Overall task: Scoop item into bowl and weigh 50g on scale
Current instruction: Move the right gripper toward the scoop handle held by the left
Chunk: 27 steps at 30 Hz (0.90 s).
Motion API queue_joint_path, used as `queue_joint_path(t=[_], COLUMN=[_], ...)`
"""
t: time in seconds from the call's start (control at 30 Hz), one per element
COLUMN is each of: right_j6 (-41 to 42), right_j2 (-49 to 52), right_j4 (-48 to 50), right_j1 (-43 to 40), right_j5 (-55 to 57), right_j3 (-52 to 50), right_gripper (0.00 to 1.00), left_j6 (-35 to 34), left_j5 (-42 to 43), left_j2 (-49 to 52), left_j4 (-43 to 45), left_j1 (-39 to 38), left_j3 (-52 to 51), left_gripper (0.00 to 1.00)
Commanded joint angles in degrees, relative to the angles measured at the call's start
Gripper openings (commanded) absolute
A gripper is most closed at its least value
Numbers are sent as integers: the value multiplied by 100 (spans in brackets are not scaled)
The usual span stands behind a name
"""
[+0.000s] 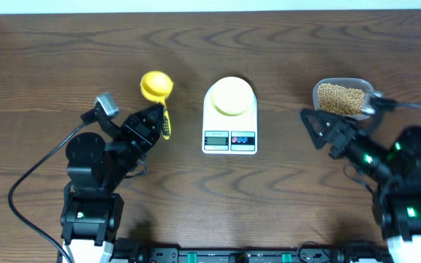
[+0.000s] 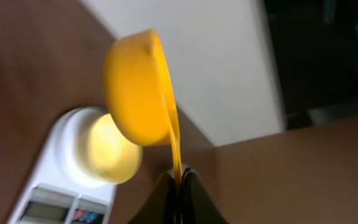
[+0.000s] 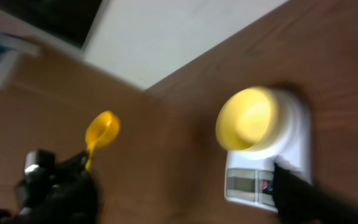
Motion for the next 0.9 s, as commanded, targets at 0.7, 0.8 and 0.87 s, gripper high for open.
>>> queue_joint_path(t=[0.7,0.8,0.87], right_j6=[3206,3432,3429], right_j2=[2055,2334,2516], right_j4=[4356,4566,4819], right_j1=[4212,4623,4791], right_j5=[1635,2308,2522], right_j3=[48,48,48], right_gripper=[69,65,64], left_j6=[-2096,-2133,-2162], left_j5=[391,415,452], left_j2=[-39,-39,-39], left_j4=[1231,1231,1231], left_j1=[-15,-15,-17], left_j3=[4,4,4], left_gripper=[7,7,7])
